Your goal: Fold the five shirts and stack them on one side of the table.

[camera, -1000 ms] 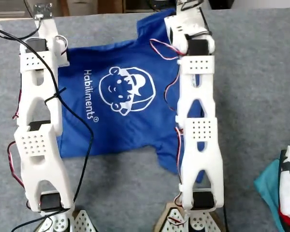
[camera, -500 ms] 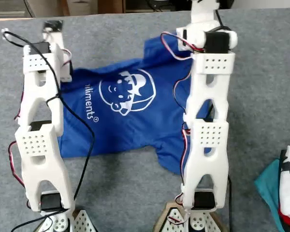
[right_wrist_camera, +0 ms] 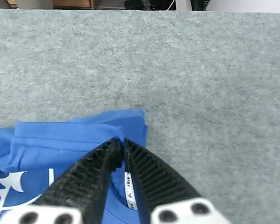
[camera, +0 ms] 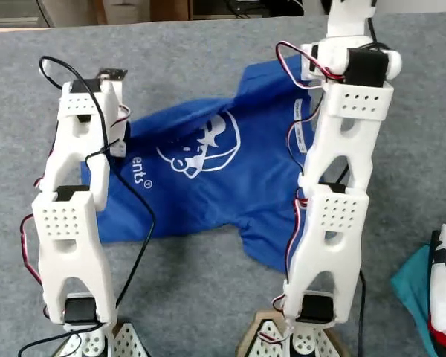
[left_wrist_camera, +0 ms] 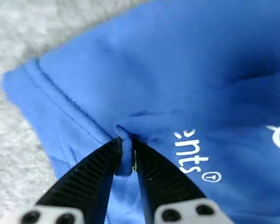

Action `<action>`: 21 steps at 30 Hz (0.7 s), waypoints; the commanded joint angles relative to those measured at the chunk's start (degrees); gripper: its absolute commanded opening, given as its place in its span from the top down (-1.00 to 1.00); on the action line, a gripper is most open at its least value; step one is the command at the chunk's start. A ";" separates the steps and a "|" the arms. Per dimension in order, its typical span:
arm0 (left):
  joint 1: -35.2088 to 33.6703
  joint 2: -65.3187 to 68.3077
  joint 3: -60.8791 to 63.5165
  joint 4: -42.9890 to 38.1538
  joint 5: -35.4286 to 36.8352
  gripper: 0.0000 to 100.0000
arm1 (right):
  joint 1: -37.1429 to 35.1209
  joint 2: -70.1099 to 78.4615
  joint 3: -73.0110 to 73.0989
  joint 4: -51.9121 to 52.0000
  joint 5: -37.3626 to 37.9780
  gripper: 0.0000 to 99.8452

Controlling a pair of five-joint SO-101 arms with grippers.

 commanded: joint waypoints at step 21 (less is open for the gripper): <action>-0.18 -18.24 7.65 0.62 -3.16 0.96 | -4.26 -35.12 57.98 -1.67 2.99 0.99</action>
